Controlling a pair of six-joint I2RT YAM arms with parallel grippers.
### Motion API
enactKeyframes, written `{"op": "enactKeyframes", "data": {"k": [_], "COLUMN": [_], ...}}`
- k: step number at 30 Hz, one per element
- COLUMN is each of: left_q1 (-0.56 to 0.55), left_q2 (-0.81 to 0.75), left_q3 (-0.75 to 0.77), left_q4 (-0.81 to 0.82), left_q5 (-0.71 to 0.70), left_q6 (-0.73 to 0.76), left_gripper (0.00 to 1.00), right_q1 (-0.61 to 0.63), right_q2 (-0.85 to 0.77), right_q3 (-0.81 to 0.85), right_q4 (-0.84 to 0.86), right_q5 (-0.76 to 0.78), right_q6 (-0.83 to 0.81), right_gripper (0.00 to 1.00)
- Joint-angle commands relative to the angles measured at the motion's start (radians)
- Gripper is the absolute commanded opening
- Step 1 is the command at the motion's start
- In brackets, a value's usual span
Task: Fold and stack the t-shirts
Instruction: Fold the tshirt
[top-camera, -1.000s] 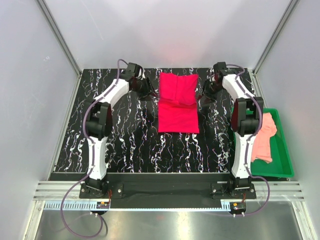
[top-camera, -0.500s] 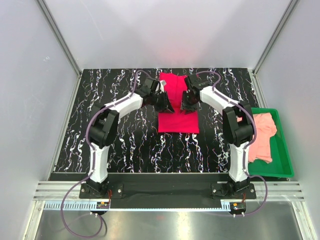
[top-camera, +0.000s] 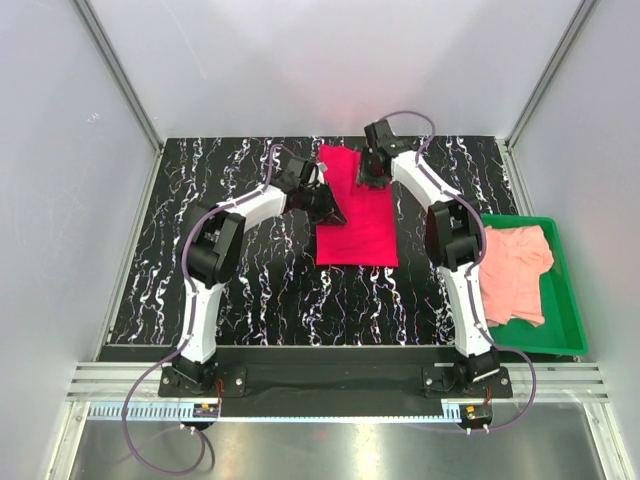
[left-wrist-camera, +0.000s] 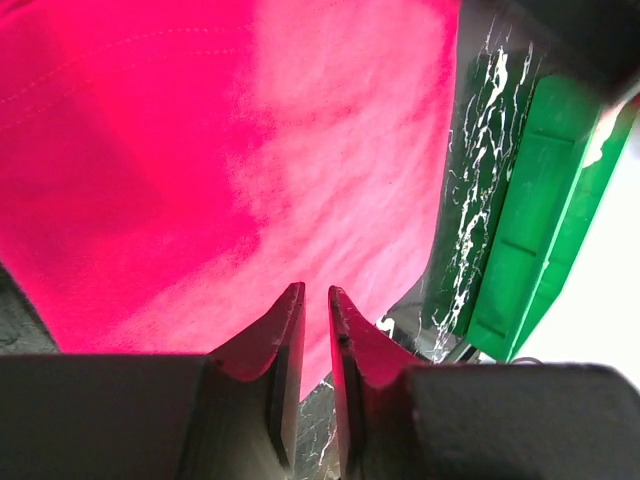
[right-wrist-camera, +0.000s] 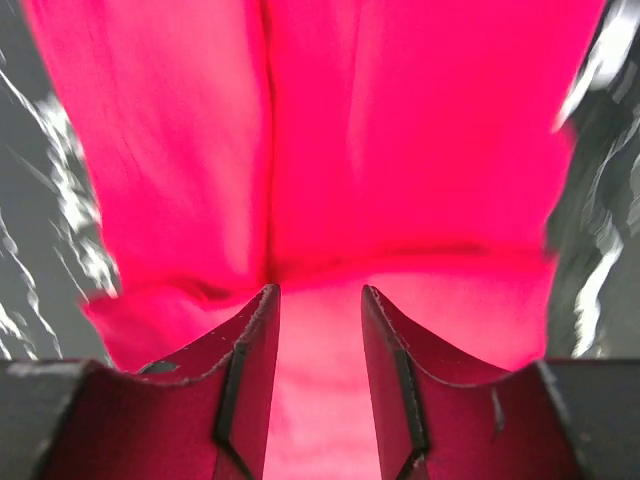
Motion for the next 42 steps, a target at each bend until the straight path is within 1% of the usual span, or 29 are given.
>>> {"op": "enactKeyframes", "data": {"k": [1, 3, 5, 6, 7, 9, 10, 12, 13, 14, 15, 16, 17, 18, 19, 20, 22, 24, 26, 29, 34, 36, 38, 42], "left_q1": [0.012, 0.024, 0.039, 0.046, 0.05, 0.061, 0.061, 0.053, 0.049, 0.041, 0.035, 0.024, 0.018, 0.02, 0.021, 0.024, 0.035, 0.036, 0.036, 0.04, 0.038, 0.033, 0.026, 0.013], "left_q2": [-0.018, -0.002, 0.024, 0.033, 0.044, 0.041, 0.023, -0.005, -0.037, -0.056, -0.076, -0.115, -0.132, -0.146, -0.169, -0.177, -0.191, -0.189, -0.165, -0.136, -0.14, -0.143, -0.162, -0.223], "left_q3": [0.071, 0.094, 0.128, 0.14, 0.145, 0.139, 0.131, 0.08, 0.051, 0.022, -0.048, -0.085, -0.12, -0.184, -0.211, -0.24, -0.297, -0.311, -0.302, -0.303, -0.384, -0.404, -0.424, -0.524], "left_q4": [0.031, 0.015, 0.017, 0.018, 0.014, 0.006, 0.003, -0.012, -0.026, -0.028, -0.02, 0.006, 0.015, 0.021, 0.035, 0.038, 0.05, 0.046, -0.008, -0.068, -0.091, -0.133, -0.167, -0.16], "left_q5": [0.031, 0.034, 0.053, 0.078, 0.091, 0.123, 0.132, 0.16, 0.168, 0.177, 0.187, 0.204, 0.207, 0.208, 0.206, 0.201, 0.189, 0.168, 0.151, 0.131, 0.076, 0.019, -0.006, -0.032], "left_q6": [-0.004, 0.01, 0.011, 0.013, 0.014, 0.014, 0.019, 0.048, 0.056, 0.06, 0.057, 0.054, 0.051, 0.05, 0.05, 0.051, 0.051, 0.083, 0.14, 0.181, 0.194, 0.217, 0.232, 0.231], "left_gripper": [0.21, 0.24, 0.25, 0.26, 0.26, 0.23, 0.22, 0.2, 0.17, 0.16, 0.14, 0.13, 0.12, 0.12, 0.11, 0.11, 0.1, 0.1, 0.1, 0.09, 0.09, 0.08, 0.08, 0.07], "right_q1": [-0.051, -0.057, -0.057, -0.058, -0.06, -0.074, -0.078, -0.085, -0.083, -0.083, -0.086, -0.085, -0.086, -0.086, -0.086, -0.086, -0.086, -0.086, -0.088, -0.089, -0.089, -0.085, -0.08, -0.033], "right_q2": [0.089, 0.097, 0.048, 0.017, -0.051, -0.119, -0.182, -0.251, -0.317, -0.349, -0.377, -0.42, -0.437, -0.449, -0.451, -0.443, -0.408, -0.382, -0.353, -0.325, -0.311, -0.317, -0.336, -0.399], "right_q3": [0.255, 0.295, 0.256, 0.213, 0.106, -0.001, -0.111, -0.222, -0.328, -0.379, -0.428, -0.509, -0.546, -0.584, -0.641, -0.661, -0.686, -0.701, -0.708, -0.723, -0.818, -0.867, -0.901, -0.994], "right_q4": [-0.112, -0.162, -0.173, -0.142, -0.121, -0.075, -0.058, -0.007, 0.01, 0.03, 0.082, 0.108, 0.136, 0.2, 0.226, 0.246, 0.259, 0.269, 0.256, 0.237, 0.254, 0.26, 0.263, 0.262], "right_q5": [0.055, 0.02, -0.003, -0.022, -0.054, -0.155, -0.209, -0.304, -0.338, -0.411, -0.454, -0.494, -0.589, -0.643, -0.689, -0.762, -0.81, -0.83, -0.804, -0.781, -0.735, -0.721, -0.703, -0.68], "right_q6": [-0.077, -0.102, -0.128, -0.131, -0.136, -0.122, -0.104, -0.09, -0.091, -0.087, -0.073, -0.029, -0.004, 0.019, 0.055, 0.071, 0.077, 0.076, 0.045, 0.024, 0.017, 0.013, 0.014, 0.017], "right_gripper": [0.46, 0.47, 0.47, 0.48, 0.49, 0.48, 0.48, 0.46, 0.45, 0.39, 0.35, 0.28, 0.18, 0.14, 0.12, 0.1, 0.09, 0.09, 0.09, 0.09, 0.1, 0.1, 0.11, 0.11]}}
